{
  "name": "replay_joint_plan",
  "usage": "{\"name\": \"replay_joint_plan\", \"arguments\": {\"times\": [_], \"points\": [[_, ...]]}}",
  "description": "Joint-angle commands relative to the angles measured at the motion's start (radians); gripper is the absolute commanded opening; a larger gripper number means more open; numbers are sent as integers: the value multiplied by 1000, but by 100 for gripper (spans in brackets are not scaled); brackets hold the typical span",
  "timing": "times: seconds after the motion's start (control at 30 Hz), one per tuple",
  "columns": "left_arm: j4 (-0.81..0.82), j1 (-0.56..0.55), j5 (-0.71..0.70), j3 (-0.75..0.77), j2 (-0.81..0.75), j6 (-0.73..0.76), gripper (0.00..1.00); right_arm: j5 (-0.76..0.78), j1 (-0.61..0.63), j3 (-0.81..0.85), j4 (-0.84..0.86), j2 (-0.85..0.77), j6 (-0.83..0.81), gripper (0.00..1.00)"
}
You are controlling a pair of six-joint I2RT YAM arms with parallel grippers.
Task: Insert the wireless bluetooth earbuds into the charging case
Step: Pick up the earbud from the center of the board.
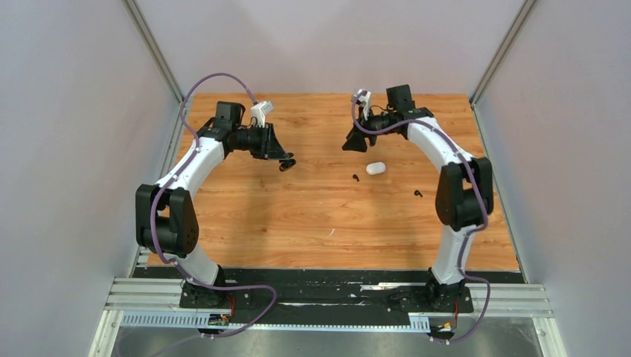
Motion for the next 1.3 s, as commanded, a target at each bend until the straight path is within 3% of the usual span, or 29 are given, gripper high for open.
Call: {"name": "replay_joint_plan", "arguments": {"times": [0.0,0.17,0.57,0.9,1.27], "points": [[22,6,8,6,-32,-4,0,-29,14,182,-406,189,-425,49],[20,6,5,-1,-38,3,0,270,58,165,-424,234,-674,42],[32,6,0,1,-23,0,0,596,197,241,-432,318,-582,45],[36,6,4,10,-8,-5,0,744,234,289,-465,355,-543,48],[37,6,6,11,-4,-9,0,769,235,334,-536,395,-471,41]]}}
